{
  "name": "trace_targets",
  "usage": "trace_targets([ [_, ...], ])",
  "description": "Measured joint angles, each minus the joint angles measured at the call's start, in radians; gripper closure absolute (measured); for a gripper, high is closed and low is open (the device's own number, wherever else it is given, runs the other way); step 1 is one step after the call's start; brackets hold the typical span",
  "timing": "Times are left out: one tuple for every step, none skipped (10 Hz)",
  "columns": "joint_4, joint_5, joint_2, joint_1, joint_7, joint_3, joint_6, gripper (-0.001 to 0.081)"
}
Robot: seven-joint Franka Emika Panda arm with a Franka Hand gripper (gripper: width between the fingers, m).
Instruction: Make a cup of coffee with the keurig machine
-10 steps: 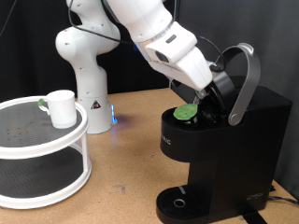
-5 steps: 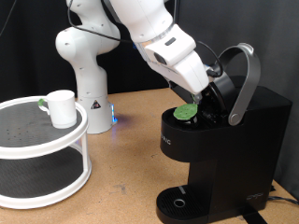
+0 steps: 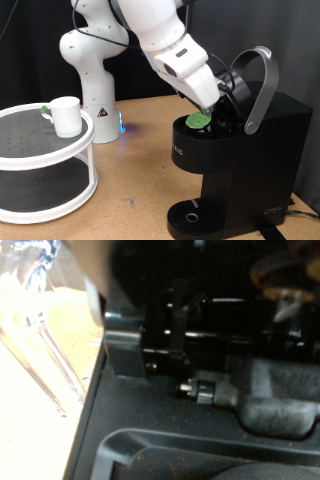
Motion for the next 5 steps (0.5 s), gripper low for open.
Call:
trace_targets([
  [-0.007,0.0,0.001,0.0,0.0,0.001,0.009,0.0001],
  [-0.014,0.001,0.002,0.001,-0.002,0.001,0.02,0.0001],
  [-0.022,0.001,0.003,0.003,-0.002,0.002,0.032,0.0001],
  [-0.027,0.002,0.003,0.005,-0.004,0.002,0.038,0.0001],
  [-0.032,0.006,0.005,0.008,-0.008,0.003,0.046,0.0001],
])
